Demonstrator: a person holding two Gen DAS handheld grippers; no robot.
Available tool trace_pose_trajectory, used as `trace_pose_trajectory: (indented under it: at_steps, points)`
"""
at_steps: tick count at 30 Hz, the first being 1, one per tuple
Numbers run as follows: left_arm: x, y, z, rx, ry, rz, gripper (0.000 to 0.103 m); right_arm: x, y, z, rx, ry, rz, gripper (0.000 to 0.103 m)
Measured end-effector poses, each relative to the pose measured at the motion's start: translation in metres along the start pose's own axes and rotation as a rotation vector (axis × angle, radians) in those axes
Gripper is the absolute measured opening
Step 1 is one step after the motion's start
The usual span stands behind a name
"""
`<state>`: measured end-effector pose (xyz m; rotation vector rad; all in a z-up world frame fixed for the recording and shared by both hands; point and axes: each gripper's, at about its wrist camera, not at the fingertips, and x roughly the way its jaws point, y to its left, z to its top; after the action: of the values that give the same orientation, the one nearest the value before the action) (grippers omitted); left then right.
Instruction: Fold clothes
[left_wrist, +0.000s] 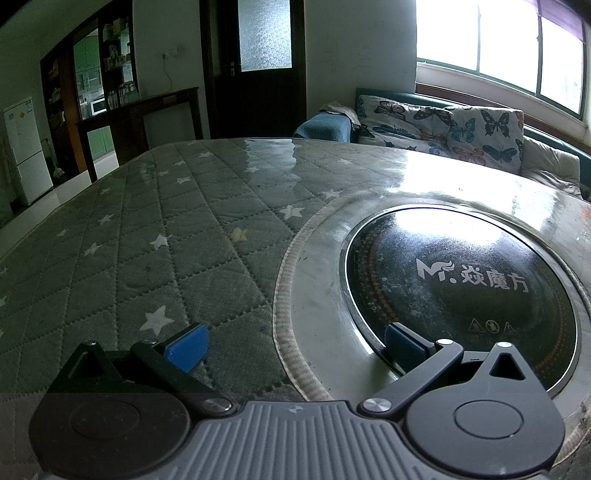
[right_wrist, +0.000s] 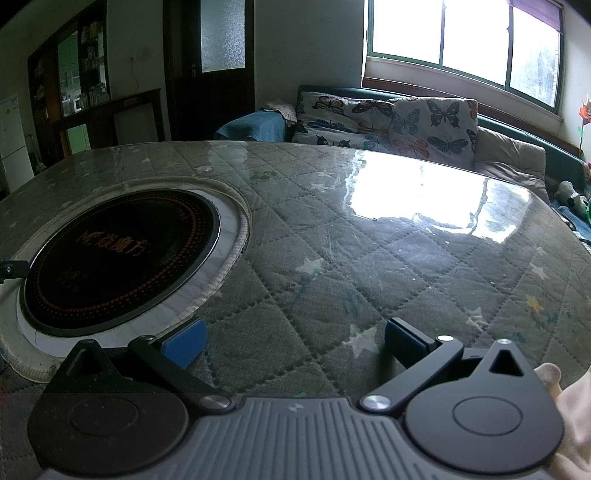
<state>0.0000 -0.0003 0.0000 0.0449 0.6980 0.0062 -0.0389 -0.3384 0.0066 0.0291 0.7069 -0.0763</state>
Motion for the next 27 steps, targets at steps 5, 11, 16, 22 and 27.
trace_pose_trajectory:
  at_steps: [5, 11, 16, 22, 27]
  points:
    - [0.000, -0.003, 0.000, 0.011, 0.000, -0.003, 0.103, -0.002, 0.000, -0.001, 0.009, 0.000, 0.008, 0.103]
    - [0.000, -0.007, -0.001, 0.025, 0.000, -0.006, 0.103, 0.001, 0.001, -0.001, -0.001, 0.001, -0.001, 0.103]
    - [0.000, -0.010, -0.002, 0.036, 0.000, -0.009, 0.103, -0.001, 0.000, 0.000, -0.001, 0.002, -0.001, 0.103]
    - [0.000, -0.018, -0.002, 0.042, 0.007, -0.014, 0.103, -0.002, -0.001, 0.001, -0.002, 0.005, 0.001, 0.103]
    - [-0.004, -0.027, -0.002, 0.068, 0.039, -0.057, 0.103, -0.007, -0.002, 0.001, -0.004, 0.015, 0.006, 0.103]
